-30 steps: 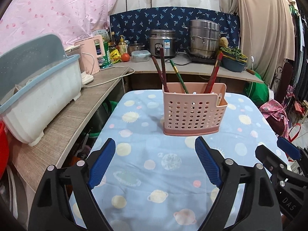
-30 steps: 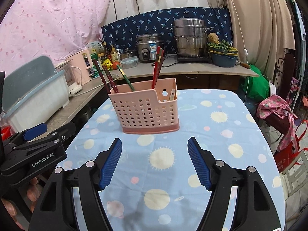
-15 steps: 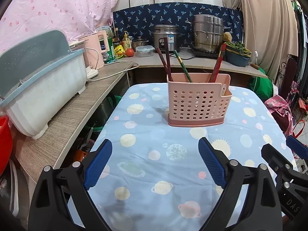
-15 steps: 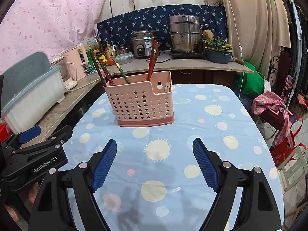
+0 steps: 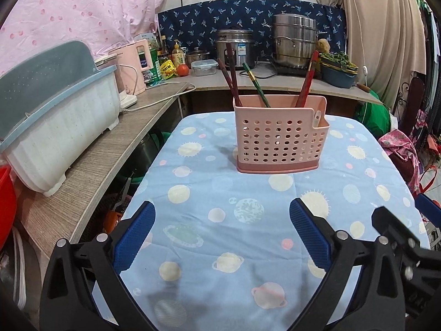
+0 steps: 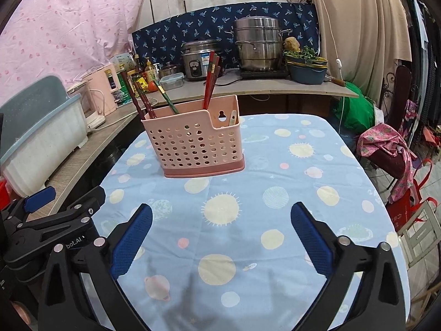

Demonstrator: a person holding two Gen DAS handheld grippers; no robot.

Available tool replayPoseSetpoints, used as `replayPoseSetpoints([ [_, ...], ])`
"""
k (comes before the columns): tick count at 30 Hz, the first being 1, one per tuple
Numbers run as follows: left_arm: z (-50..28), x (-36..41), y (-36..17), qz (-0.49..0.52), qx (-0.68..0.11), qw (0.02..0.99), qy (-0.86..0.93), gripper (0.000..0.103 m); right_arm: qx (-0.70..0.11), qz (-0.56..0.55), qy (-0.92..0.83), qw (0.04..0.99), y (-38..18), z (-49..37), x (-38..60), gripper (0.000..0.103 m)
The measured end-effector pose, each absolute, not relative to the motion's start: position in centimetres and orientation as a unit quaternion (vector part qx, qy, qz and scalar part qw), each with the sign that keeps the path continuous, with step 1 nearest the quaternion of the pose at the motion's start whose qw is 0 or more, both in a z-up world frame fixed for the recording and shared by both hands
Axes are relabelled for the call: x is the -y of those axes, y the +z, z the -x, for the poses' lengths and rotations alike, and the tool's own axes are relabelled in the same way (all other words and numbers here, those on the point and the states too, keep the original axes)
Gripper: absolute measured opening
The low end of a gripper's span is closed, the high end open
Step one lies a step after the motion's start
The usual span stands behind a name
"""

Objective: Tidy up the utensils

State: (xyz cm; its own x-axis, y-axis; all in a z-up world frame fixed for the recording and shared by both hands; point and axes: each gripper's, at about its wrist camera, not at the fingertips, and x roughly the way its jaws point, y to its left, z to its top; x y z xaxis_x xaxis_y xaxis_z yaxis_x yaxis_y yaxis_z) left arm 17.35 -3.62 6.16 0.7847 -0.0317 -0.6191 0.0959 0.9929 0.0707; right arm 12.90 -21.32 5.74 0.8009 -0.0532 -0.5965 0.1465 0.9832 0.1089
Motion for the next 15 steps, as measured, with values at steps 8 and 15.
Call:
replayPoseSetpoints([
  [8, -17.44, 3.77, 5.66, -0.047, -0.335, 0.94, -0.035, 0.096, -0.311, -0.072, -0.059, 0.946, 5.55, -12.75, 21.3, 0.097],
  [15, -17.37, 3.82, 5.51, -0.046, -0.336, 0.94, -0.032, 0.096, -0.316, -0.077, -0.062, 0.944, 5.17, -12.71, 21.33, 0.097],
])
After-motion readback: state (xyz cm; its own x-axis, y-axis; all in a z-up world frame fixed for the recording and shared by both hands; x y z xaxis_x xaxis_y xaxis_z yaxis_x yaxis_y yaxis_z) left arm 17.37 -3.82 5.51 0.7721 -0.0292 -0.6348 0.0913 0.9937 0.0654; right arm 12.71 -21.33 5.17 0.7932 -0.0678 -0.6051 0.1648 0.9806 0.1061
